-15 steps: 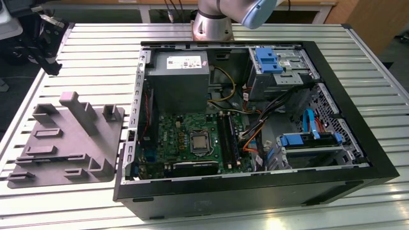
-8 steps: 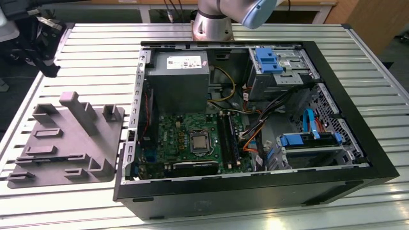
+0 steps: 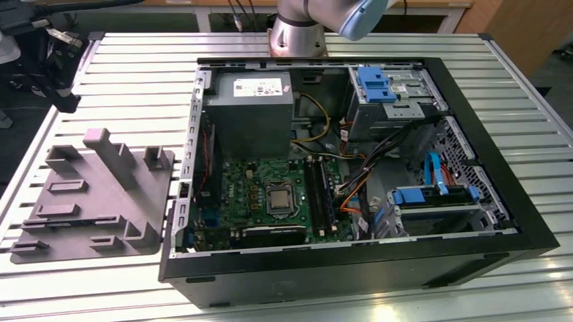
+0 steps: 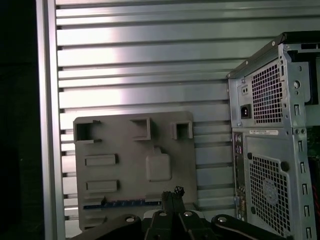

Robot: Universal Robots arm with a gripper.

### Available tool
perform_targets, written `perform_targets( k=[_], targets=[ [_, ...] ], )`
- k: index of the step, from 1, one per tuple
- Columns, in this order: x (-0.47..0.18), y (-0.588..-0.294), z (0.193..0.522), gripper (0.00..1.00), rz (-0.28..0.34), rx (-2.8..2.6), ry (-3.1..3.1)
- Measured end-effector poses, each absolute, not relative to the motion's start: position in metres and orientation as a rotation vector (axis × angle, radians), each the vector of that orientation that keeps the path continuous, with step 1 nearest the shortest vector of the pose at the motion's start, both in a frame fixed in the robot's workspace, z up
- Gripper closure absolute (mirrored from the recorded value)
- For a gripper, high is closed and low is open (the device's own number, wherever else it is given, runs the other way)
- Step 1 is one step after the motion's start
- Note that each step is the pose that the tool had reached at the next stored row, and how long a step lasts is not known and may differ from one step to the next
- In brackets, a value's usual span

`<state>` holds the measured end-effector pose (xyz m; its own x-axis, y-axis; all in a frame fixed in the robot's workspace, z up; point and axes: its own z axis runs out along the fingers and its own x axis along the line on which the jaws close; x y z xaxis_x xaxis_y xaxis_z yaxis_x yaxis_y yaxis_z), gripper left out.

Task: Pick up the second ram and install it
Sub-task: 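Reach for the second ram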

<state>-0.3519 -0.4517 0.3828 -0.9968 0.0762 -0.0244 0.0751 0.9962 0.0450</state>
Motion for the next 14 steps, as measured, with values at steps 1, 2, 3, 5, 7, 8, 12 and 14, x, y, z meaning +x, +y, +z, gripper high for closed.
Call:
perform_targets(
  k=[1, 2, 3, 5, 7, 8, 12, 14],
  targets=[
    [-0.3523, -0.4524, 0.3825, 0.89, 0.069, 0.118, 3.112],
    [-0.3526, -0.453, 0.3823, 0.89, 0.069, 0.118, 3.112],
    [-0.3529, -0.4537, 0.3821, 0.89, 0.069, 0.118, 3.113],
    [-0.3536, -0.4549, 0.3816, 0.89, 0.069, 0.118, 3.112],
    [-0.3543, -0.4561, 0.3812, 0.89, 0.069, 0.118, 3.112],
    [-0.3547, -0.4567, 0.381, 0.89, 0.069, 0.118, 3.112],
    [-0.3561, -0.4591, 0.3802, 0.89, 0.069, 0.118, 3.112],
    [-0.3569, -0.4602, 0.3797, 0.89, 0.069, 0.118, 3.112]
  ],
)
